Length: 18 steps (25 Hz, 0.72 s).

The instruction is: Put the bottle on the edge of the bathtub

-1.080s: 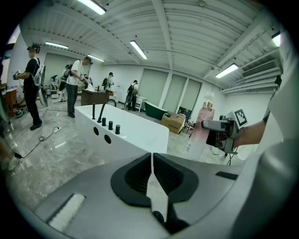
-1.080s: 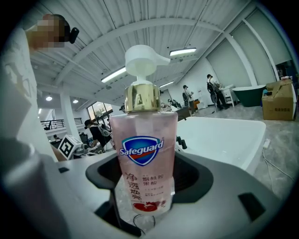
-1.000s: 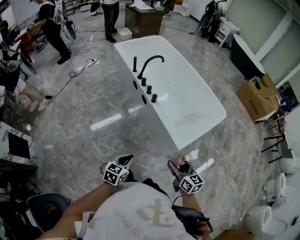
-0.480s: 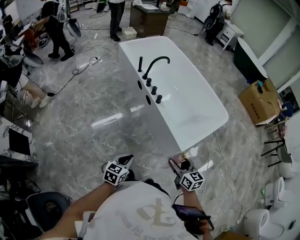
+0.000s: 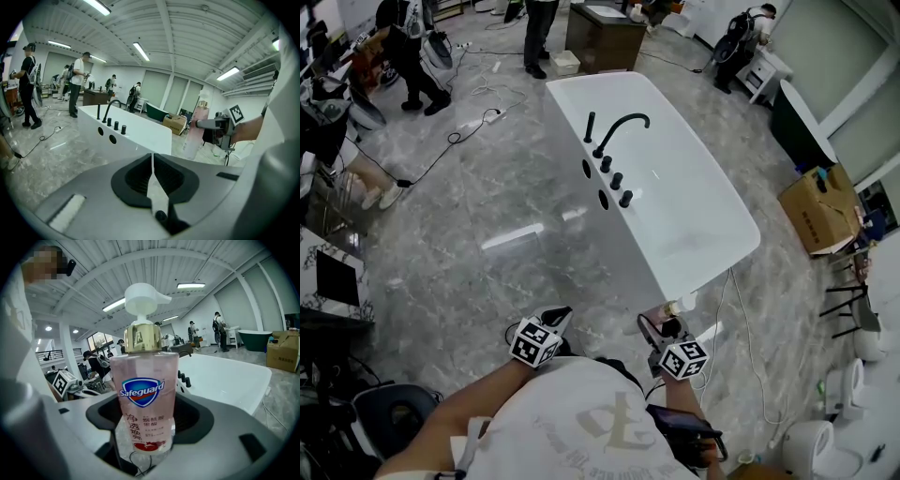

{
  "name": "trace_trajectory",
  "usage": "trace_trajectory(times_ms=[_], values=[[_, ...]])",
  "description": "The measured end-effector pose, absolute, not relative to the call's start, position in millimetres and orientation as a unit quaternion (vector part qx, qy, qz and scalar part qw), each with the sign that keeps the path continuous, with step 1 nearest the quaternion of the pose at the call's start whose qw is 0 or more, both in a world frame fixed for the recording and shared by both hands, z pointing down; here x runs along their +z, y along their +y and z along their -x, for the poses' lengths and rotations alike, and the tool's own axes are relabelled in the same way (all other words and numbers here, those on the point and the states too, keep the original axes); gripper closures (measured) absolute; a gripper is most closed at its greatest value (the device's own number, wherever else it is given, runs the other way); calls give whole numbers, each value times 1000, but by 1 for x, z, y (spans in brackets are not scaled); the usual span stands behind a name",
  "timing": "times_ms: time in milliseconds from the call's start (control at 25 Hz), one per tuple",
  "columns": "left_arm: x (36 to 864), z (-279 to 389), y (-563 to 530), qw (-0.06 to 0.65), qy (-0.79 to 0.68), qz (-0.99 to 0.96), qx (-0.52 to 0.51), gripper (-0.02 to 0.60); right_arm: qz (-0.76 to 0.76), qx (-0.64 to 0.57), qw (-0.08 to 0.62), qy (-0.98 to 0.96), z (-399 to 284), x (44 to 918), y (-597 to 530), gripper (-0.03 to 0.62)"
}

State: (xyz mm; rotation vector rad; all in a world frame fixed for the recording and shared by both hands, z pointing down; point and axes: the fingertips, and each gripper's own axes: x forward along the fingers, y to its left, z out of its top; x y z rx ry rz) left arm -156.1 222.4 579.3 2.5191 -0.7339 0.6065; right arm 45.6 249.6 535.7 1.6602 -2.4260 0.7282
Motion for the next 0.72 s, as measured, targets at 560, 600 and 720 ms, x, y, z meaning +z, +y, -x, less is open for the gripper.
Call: trace_trajectory(times_ms=[560, 600, 720], values=[[579, 188, 214, 233, -276, -907, 218, 565, -546, 236, 63, -802, -20, 529, 235, 293], [579, 190, 212, 234, -280, -906, 217, 565, -546, 237, 64, -801, -19, 530, 233, 293], [577, 198, 204, 236, -292, -902, 212, 565, -546, 238, 67, -800, -16, 528, 227, 293]])
